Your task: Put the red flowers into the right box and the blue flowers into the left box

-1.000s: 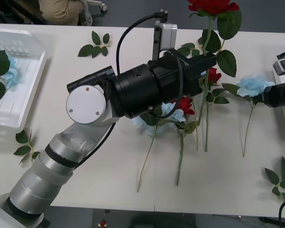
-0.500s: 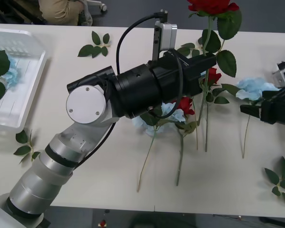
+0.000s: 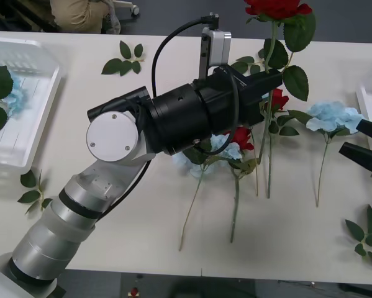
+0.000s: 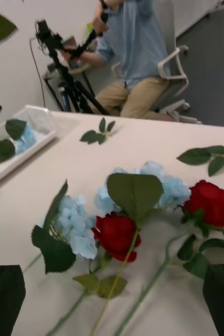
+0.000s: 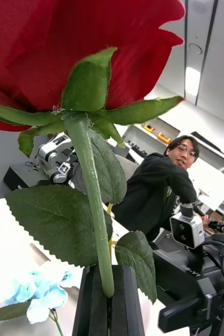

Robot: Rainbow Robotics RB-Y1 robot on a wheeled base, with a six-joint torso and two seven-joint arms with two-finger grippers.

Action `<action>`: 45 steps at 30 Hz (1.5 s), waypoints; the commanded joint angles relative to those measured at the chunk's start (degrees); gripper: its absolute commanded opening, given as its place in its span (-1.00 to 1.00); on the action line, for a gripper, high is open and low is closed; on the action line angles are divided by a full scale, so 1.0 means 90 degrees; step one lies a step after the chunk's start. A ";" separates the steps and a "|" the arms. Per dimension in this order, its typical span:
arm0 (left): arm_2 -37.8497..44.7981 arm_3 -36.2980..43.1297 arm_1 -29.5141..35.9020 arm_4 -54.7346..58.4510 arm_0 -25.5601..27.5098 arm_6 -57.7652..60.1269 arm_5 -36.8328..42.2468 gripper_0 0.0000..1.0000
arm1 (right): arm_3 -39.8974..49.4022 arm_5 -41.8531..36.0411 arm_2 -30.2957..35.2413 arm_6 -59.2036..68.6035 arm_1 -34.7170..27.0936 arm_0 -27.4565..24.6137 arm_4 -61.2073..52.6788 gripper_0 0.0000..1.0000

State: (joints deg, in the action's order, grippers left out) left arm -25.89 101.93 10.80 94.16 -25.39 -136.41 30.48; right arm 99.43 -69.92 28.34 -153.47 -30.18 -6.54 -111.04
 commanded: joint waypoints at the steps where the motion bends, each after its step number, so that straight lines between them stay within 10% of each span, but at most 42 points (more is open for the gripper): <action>1: 0.0005 0.0120 0.0050 0.0016 -0.0157 -0.0253 -0.0008 -1.00 | -0.0325 -0.0122 -0.0356 -0.0170 -0.0016 0.0082 -0.0601 1.00; 45: 0.0005 0.0120 0.0050 0.0016 -0.0157 -0.0253 -0.0008 -1.00 | -0.0608 -0.0298 -0.3032 -0.0170 0.0277 0.1429 -0.0777 1.00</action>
State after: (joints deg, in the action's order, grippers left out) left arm -25.89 101.92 10.81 94.16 -25.39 -136.41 30.49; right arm 93.04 -73.76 1.66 -153.60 -29.25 5.37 -117.56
